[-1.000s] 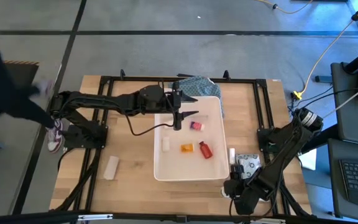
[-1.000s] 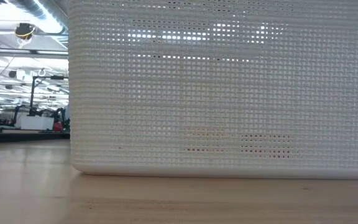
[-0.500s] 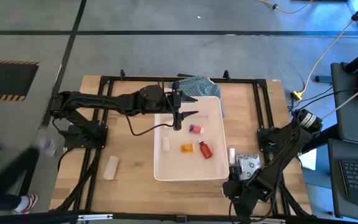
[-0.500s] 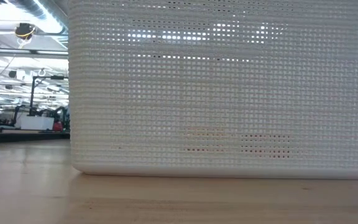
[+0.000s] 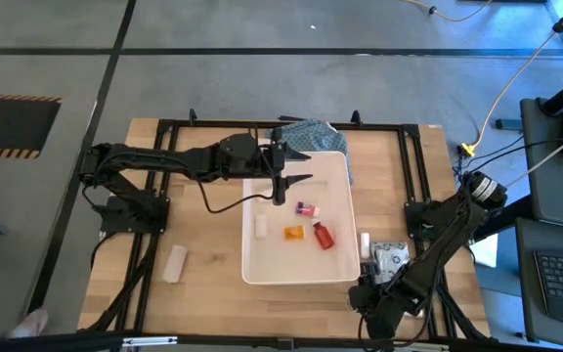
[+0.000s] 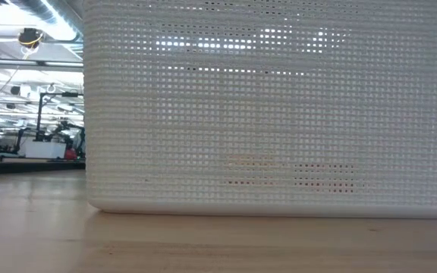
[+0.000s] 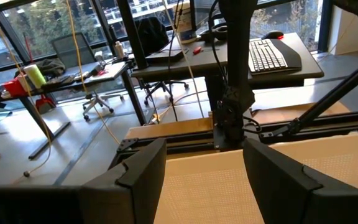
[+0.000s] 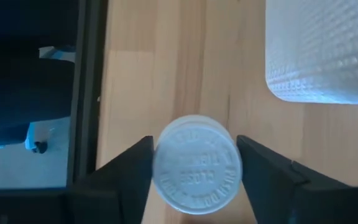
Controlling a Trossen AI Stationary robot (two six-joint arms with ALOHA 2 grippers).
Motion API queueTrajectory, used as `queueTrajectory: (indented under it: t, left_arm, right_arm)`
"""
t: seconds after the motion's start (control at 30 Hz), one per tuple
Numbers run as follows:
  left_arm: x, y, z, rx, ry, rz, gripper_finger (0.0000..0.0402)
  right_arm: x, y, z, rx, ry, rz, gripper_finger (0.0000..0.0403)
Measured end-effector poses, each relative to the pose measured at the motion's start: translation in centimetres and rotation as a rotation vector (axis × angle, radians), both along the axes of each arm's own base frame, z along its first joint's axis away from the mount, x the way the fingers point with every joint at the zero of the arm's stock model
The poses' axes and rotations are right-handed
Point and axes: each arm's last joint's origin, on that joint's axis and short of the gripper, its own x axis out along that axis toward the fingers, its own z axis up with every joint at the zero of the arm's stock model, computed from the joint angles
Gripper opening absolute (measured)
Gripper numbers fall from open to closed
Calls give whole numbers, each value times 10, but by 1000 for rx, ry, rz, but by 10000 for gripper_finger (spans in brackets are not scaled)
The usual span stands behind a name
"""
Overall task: Pick & place medical supplies in basket/bin
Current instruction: Put the white pill bottle into the white bin
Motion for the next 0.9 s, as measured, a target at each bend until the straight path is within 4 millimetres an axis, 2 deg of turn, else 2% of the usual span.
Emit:
queueTrajectory:
  t: [0.1, 0.23, 0.33, 0.57, 0.73, 0.8, 0.9]
  left_arm:
    - [0, -1, 0, 0, 0, -1, 207]
    - [0, -1, 0, 0, 0, -1, 207]
    - [0, -1, 0, -4, 0, -1, 207]
    - [0, -1, 0, -39, -5, 3, 207]
    - [0, -1, 0, -20, -2, 0, 207]
    - [0, -1, 0, -19, -2, 0, 207]
    - [0, -2, 0, -18, -2, -3, 207]
  right_arm:
    - [0, 0, 0, 5, 4, 2, 191]
    - [-1, 0, 1, 3, 13, -1, 191]
    - [-4, -3, 8, -13, 84, -44, 192]
    - [-16, -8, 38, -104, 239, -173, 196]
    - [-27, -22, 66, -241, 344, -327, 196]
    - [-31, -29, 79, -315, 348, -383, 198]
    - [-30, -34, 91, -286, 248, -377, 199]
